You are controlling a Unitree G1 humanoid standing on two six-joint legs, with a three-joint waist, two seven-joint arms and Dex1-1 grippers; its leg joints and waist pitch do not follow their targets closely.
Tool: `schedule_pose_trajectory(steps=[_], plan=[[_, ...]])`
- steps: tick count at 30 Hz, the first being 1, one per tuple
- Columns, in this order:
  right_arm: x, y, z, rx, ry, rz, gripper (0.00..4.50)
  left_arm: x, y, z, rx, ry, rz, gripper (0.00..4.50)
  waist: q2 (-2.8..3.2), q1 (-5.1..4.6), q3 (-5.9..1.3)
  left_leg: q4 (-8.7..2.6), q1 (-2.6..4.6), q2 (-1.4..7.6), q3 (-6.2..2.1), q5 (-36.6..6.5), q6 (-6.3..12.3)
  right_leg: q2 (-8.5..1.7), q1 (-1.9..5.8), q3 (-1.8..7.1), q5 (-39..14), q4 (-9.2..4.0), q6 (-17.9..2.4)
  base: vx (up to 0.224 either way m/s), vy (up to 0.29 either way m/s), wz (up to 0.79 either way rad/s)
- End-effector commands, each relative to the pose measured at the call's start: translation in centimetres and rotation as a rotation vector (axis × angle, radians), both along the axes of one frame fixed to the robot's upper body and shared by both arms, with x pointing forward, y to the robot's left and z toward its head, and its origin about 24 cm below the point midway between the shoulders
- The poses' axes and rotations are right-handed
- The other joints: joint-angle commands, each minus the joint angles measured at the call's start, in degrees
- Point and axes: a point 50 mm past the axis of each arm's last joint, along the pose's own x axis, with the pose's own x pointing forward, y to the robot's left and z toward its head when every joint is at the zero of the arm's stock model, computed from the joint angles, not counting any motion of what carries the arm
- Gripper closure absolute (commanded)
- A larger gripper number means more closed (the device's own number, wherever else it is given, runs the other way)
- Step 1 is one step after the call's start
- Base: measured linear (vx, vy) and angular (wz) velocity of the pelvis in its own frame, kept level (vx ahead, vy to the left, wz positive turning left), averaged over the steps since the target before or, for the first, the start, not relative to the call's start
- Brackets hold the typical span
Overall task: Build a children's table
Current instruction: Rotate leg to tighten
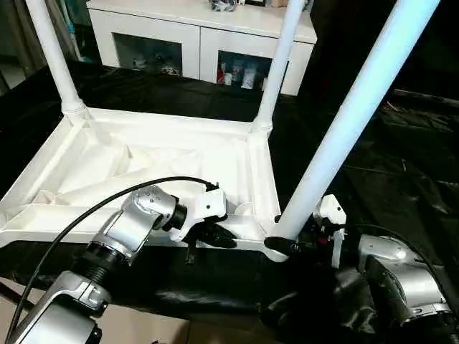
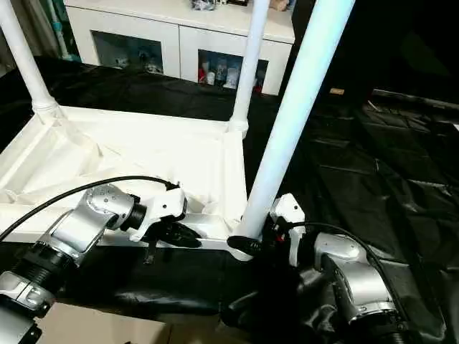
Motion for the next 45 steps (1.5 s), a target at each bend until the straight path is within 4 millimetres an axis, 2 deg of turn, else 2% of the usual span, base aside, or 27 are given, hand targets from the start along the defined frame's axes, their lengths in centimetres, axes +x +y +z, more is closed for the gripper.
schedule_pose_trajectory(steps=[1,3,4,5,6,8,10,11,13,15,17,19,21,22,23,24,27,28,29,31,33,35,38,39,40,43,45], plan=[[-0.7,0.5,-1.2,-0.022,0.051,0.034,1.88,-0.4,-0.6,-1.1,0.0,0.03,0.021,4.5,-0.37,0.06,-2.75,-3.85,-0.28,-0.46,0.94,-10.8,3.13,-1.94,2.85,1.81,-13.2,-3.44,-10.2,0.0,0.0,0.0],[-0.6,0.5,-1.4,-0.014,0.053,0.008,1.88,-0.3,-0.7,-1.1,-0.008,0.03,0.046,4.5,-0.41,0.05,-2.67,-3.91,-0.27,-0.46,0.94,-11.5,3.04,-1.96,2.8,1.81,-14.6,-3.62,-9.9,0.0,0.0,0.0],[0.0,0.4,-1.8,-0.004,0.045,-0.092,1.88,0.3,-1.0,-1.1,-0.022,0.019,0.106,4.5,-0.47,0.02,-2.6,-3.94,-0.25,-0.47,0.97,-12.1,2.87,-2.04,2.64,1.83,-15.8,-3.75,-9.7,0.0,0.0,0.0],[0.0,0.4,-1.8,-0.003,0.045,-0.102,1.88,0.4,-1.1,-1.1,-0.023,0.018,0.111,4.5,-0.44,-0.07,-2.55,-4.02,-0.15,-0.53,0.95,-13.3,2.38,-2.07,2.48,1.77,-18.3,-4.09,-9.1,0.0,0.0,0.0],[0.8,0.3,-2.3,0.002,0.052,-0.218,1.89,1.0,-1.4,-1.1,-0.027,0.0,0.171,4.5,-0.43,-0.12,-2.51,-4.06,-0.19,-0.57,0.87,-13.7,1.99,-2.1,2.46,1.75,-19.3,-4.14,-8.7,0.0,0.0,0.0],[1.9,0.4,-3.0,-0.014,0.069,-0.391,1.89,2.1,-2.1,-1.1,-0.012,-0.04,0.265,4.5,-0.61,-0.47,-2.39,-4.17,-0.01,-0.73,0.67,-16.1,0.9,-2.15,2.15,1.55,-25.1,-4.76,-7.0,0.0,0.0,0.0],[2.3,0.5,-3.2,-0.018,0.073,-0.445,1.89,2.5,-2.4,-1.1,-0.015,-0.05,0.306,4.5,-0.62,-0.66,-2.38,-4.14,0.14,-0.88,0.53,-17.5,0.41,-2.24,1.91,1.4,-29.2,-5.32,-5.4,-0.026,0.0,0.0],[3.0,1.0,-3.4,0.001,0.096,-0.536,1.89,3.1,-3.1,-1.0,-0.024,-0.056,0.371,4.5,-0.76,-0.66,-2.44,-4.18,-0.2,-0.89,0.38,-17.0,0.43,-2.37,2.24,1.36,-29.8,-5.4,-4.6,0.0,0.0,0.0],[4.1,1.6,-3.4,0.011,0.114,-0.647,1.89,4.0,-3.9,-0.8,-0.031,-0.072,0.452,4.5,-0.79,-0.85,-2.56,-4.08,-0.04,-0.97,0.42,-17.0,0.43,-2.21,1.86,1.39,-29.2,-5.41,-4.5,0.0,0.0,0.0],[5.0,2.3,-3.4,0.015,0.128,-0.729,1.89,4.6,-4.4,-0.7,-0.025,-0.094,0.518,4.5,-0.54,-0.97,-2.71,-4.1,-0.21,-1.01,0.34,-16.3,0.22,-2.15,2.05,1.32,-27.3,-5.24,-4.9,0.0,0.0,0.0],[5.6,2.6,-3.3,0.014,0.134,-0.781,1.89,4.9,-4.8,-0.6,-0.015,-0.107,0.539,4.5,-0.51,-0.87,-2.79,-3.98,-0.03,-1.06,0.46,-16.2,0.53,-2.08,1.98,1.39,-25.7,-5.19,-5.2,0.0,0.0,0.0],[6.1,3.1,-3.2,0.018,0.133,-0.802,1.89,5.1,-5.0,-0.6,-0.008,-0.11,0.545,4.5,-0.44,-1.01,-2.89,-4.02,-0.31,-1.05,0.55,-15.0,0.66,-2.06,2.1,1.53,-23.1,-4.94,-6.0,0.0,0.0,0.0],[6.6,3.9,-2.7,0.029,0.106,-0.789,1.89,5.2,-5.4,-0.5,-0.006,-0.113,0.541,4.5,-0.34,-0.93,-3.13,-3.91,-0.47,-1.07,0.55,-13.2,0.67,-1.99,2.43,1.52,-19.8,-4.42,-6.9,0.0,0.0,0.0],[6.6,4.5,-2.2,0.062,0.084,-0.715,1.54,5.2,-5.5,-0.5,-0.004,-0.111,0.519,4.5,-0.29,-0.73,-3.22,-3.8,-0.42,-0.98,0.66,-11.7,1.13,-1.86,2.56,1.58,-15.8,-4.07,-7.9,0.0,0.0,0.0],[6.5,4.8,-1.9,0.086,0.075,-0.67,1.54,5.1,-5.4,-0.5,-0.004,-0.111,0.504,4.5,-0.29,-0.63,-3.24,-3.75,-0.55,-0.96,0.73,-10.0,1.61,-1.81,2.81,1.6,-12.2,-3.63,-8.9,0.0,0.0,0.0],[6.3,5.0,-1.6,0.112,0.063,-0.611,1.19,5.0,-5.4,-0.5,-0.001,-0.109,0.482,4.5,-0.34,-0.51,-3.28,-3.68,-0.48,-1.01,0.81,-9.5,2.04,-1.74,2.89,1.59,-11.0,-3.57,-9.4,0.0,0.0,0.0],[5.1,4.4,-0.9,0.132,0.023,-0.418,1.11,4.2,-4.8,-0.8,-0.002,-0.084,0.375,4.5,-0.52,-0.25,-3.22,-3.62,-0.8,-0.98,0.78,-7.7,3.96,-1.71,3.57,1.56,-6.9,-3.14,-10.8,0.0,0.0,0.0],[4.9,4.4,-0.8,0.129,0.021,-0.405,1.0,4.1,-4.8,-0.8,-0.003,-0.08,0.367,4.5,-0.58,-0.14,-3.11,-3.63,-0.75,-0.89,0.83,-8.0,4.51,-1.78,3.61,1.59,-7.1,-3.25,-11.0,0.0,0.0,0.0],[4.0,3.7,-0.6,0.117,0.016,-0.301,0.86,3.4,-4.6,-0.8,-0.03,-0.059,0.285,4.5,-0.49,-0.05,-3.02,-3.76,-0.57,-0.82,0.75,-8.7,4.79,-1.81,3.68,1.58,-8.3,-3.42,-11.0,0.0,0.0,0.0],[3.0,2.9,-0.3,0.09,0.0,-0.208,0.7,2.9,-3.9,-1.0,-0.023,-0.024,0.242,4.5,-0.46,-0.07,-3.01,-3.69,-0.44,-0.63,0.85,-9.3,5.08,-1.86,3.41,1.69,-8.5,-3.38,-11.3,0.0,0.0,0.0],[2.1,1.7,0.0,0.052,-0.009,-0.123,0.7,2.0,-3.1,-1.0,-0.029,-0.007,0.127,4.5,-0.38,0.03,-2.91,-3.85,-0.43,-0.52,0.73,-10.1,4.78,-1.99,3.46,1.66,-10.3,-3.55,-11.2,0.0,0.0,0.0],[1.3,0.6,0.0,0.0,-0.015,-0.061,0.7,1.2,-2.4,-1.1,-0.029,0.022,0.043,4.5,-0.25,-0.06,-2.74,-3.99,-0.24,-0.36,0.81,-12.4,4.21,-1.97,3.08,1.75,-12.8,-3.73,-11.0,0.0,0.0,0.0],[1.0,-0.1,0.1,-0.028,-0.022,-0.038,0.7,0.7,-1.8,-1.1,-0.018,0.034,0.013,4.5,-0.26,-0.15,-2.6,-4.1,-0.15,-0.35,0.84,-14.2,3.38,-1.99,2.69,1.79,-16.0,-3.99,-10.5,0.0,0.0,0.0],[0.9,-0.4,0.2,-0.039,-0.029,-0.028,0.7,0.3,-1.4,-0.9,-0.013,0.05,-0.015,4.5,-0.44,-0.16,-2.59,-4.12,-0.16,-0.31,0.84,-14.4,3.26,-2.05,2.69,1.79,-16.5,-4.03,-10.3,0.0,0.0,0.0],[0.9,-0.4,0.3,-0.041,-0.033,-0.025,0.7,0.2,-1.2,-0.9,-0.013,0.054,-0.023,4.5,-0.29,-0.16,-2.6,-4.2,-0.2,-0.21,0.75,-14.5,2.99,-2.18,2.68,1.82,-17.2,-3.98,-10.1,0.0,0.0,0.0],[0.7,-0.4,0.4,-0.037,-0.026,-0.01,0.7,-0.2,-1.1,-0.8,-0.016,0.058,-0.036,4.5,-0.34,0.03,-2.63,-4.06,0.15,-0.17,0.95,-13.5,3.0,-1.93,2.39,1.88,-14.9,-3.83,-10.7,0.0,0.0,0.0],[0.7,-0.2,0.4,-0.032,-0.026,-0.003,0.7,-0.4,-1.1,-0.8,-0.019,0.065,-0.045,4.5,-0.35,0.37,-2.62,-4.11,-0.05,-0.16,0.93,-12.4,3.09,-2.0,2.61,1.87,-13.8,-3.59,-10.7,0.0,0.0,0.0]])
